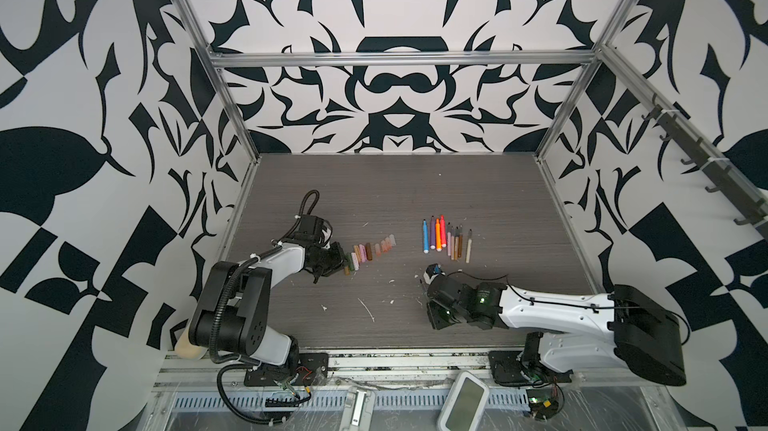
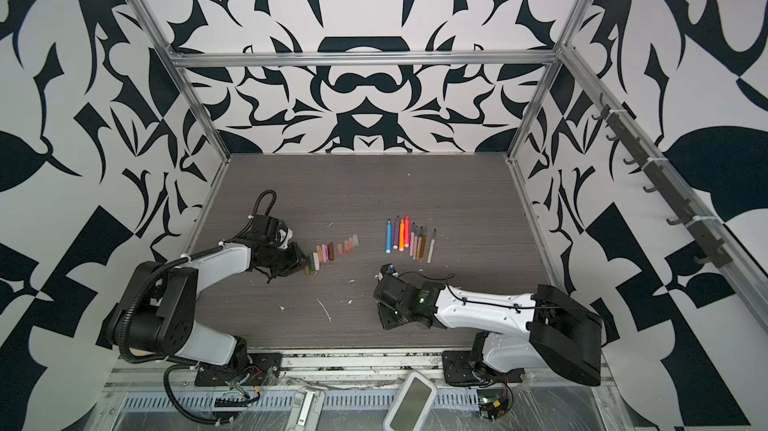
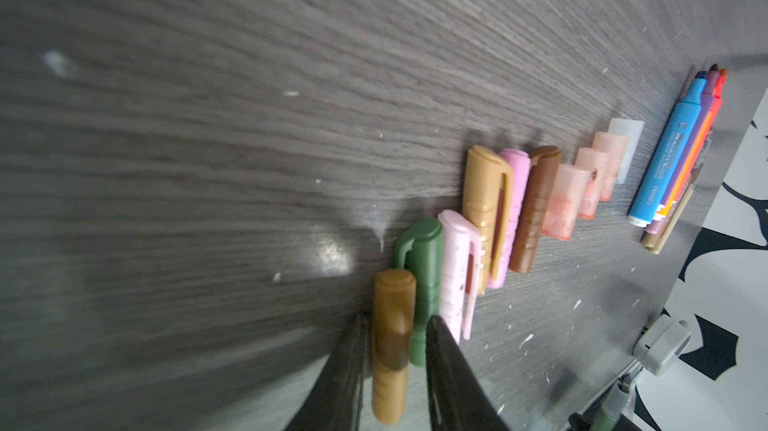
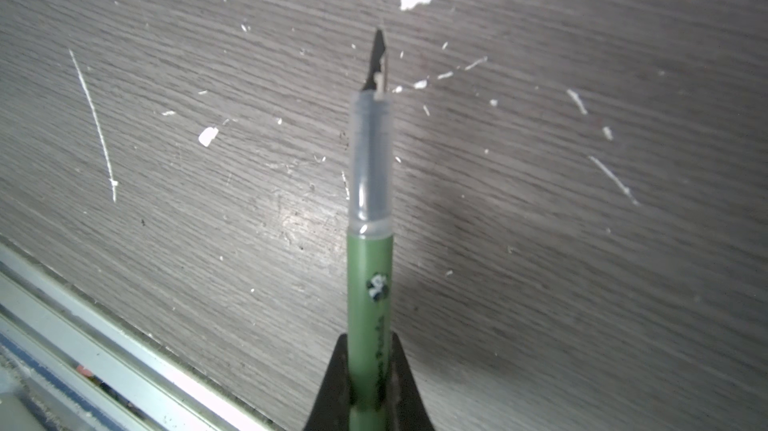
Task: Open the pen caps
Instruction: 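Set the tan cap at the near end of the cap row with the left gripper, then carry the uncapped green pen to the marker cluster with the right gripper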
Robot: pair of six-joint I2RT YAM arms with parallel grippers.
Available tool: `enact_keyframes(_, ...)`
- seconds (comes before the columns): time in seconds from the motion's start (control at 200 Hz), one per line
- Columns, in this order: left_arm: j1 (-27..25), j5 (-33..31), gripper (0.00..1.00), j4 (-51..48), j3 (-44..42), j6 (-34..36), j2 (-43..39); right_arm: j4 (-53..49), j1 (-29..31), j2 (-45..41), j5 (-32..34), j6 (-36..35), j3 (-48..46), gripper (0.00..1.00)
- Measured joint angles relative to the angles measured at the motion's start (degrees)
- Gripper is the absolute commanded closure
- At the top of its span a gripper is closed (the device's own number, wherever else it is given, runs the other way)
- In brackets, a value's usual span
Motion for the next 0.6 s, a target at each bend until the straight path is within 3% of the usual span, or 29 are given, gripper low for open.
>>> enact_keyframes(0.305, 0.0, -0.1, 0.7, 0.5, -1.0, 0.0, -3.3, -0.5, 0.0, -0.4, 0.1, 0.2, 0.0, 1.0)
enact_keyframes(0.6, 0.0, -2.3, 0.61, 3.3, -10.1, -0.9, -29.4, -8.6, -0.4, -8.1, 3.0, -1.4, 7.0, 1.0)
